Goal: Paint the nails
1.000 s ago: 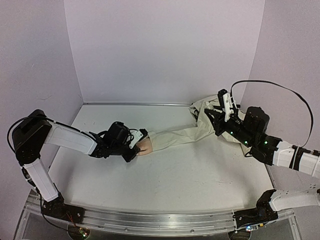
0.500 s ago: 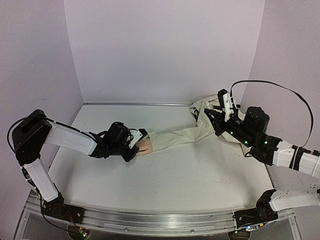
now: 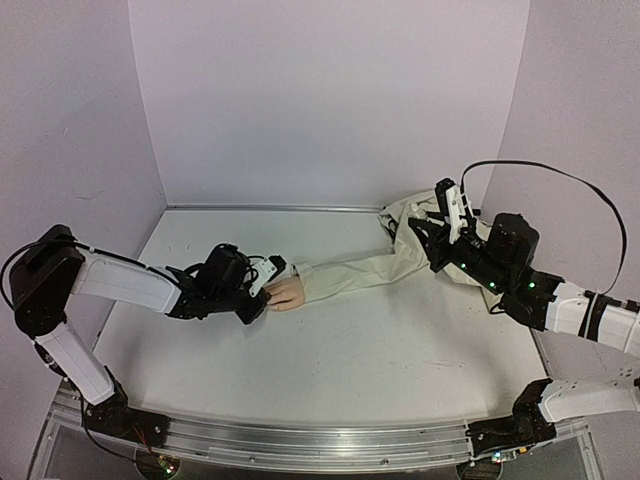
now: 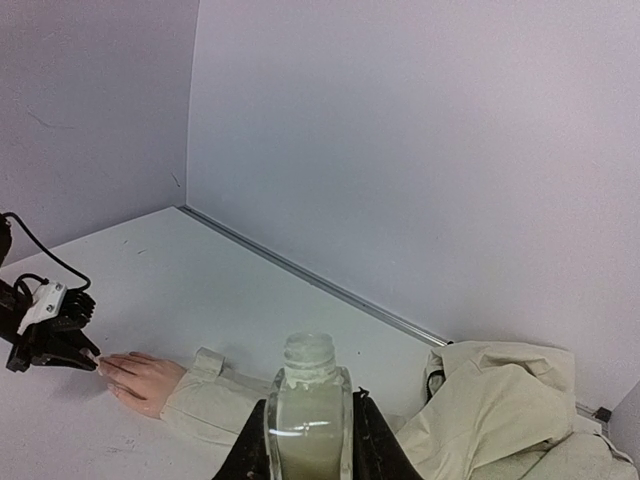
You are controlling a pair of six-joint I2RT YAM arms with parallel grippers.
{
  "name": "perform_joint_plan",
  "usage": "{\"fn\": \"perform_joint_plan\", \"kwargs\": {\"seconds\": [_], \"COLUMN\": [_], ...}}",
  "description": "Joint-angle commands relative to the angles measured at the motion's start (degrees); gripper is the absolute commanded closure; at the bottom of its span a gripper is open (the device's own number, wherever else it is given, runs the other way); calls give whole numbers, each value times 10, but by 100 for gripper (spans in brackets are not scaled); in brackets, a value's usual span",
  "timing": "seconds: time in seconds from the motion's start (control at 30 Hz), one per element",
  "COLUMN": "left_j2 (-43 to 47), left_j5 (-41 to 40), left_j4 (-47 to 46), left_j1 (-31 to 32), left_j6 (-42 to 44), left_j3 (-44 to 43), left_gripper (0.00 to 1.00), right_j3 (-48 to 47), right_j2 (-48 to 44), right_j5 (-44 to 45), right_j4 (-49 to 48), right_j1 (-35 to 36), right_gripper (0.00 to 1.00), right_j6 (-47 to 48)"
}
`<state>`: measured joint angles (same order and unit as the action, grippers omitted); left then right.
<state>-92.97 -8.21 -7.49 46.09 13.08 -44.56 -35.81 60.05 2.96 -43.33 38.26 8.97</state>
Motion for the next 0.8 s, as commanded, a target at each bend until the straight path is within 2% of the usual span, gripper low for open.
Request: {"fn": "perform_joint_plan", "kwargs": {"seconds": [0.0,0.33,0.77], "left_j2": [30,-14,-50], "left_j5": [9,47,58], "left_j4": [-13,-15,-15], "left_j1": [1,1,1], "left_j6": [-8,-17,-15], "left_j3": [-13,-55,-73], "left_gripper": [100,100,100], "right_j3": [-5,-4,-6], "right_j2": [-5,-6,-5], "right_j5": [-4,-1,-1], "right_j4": [-51,-52,-51], "right_j1": [-3,-4,-3], "right_gripper": [100,100,100], "right_j6": [-8,-8,-7]}}
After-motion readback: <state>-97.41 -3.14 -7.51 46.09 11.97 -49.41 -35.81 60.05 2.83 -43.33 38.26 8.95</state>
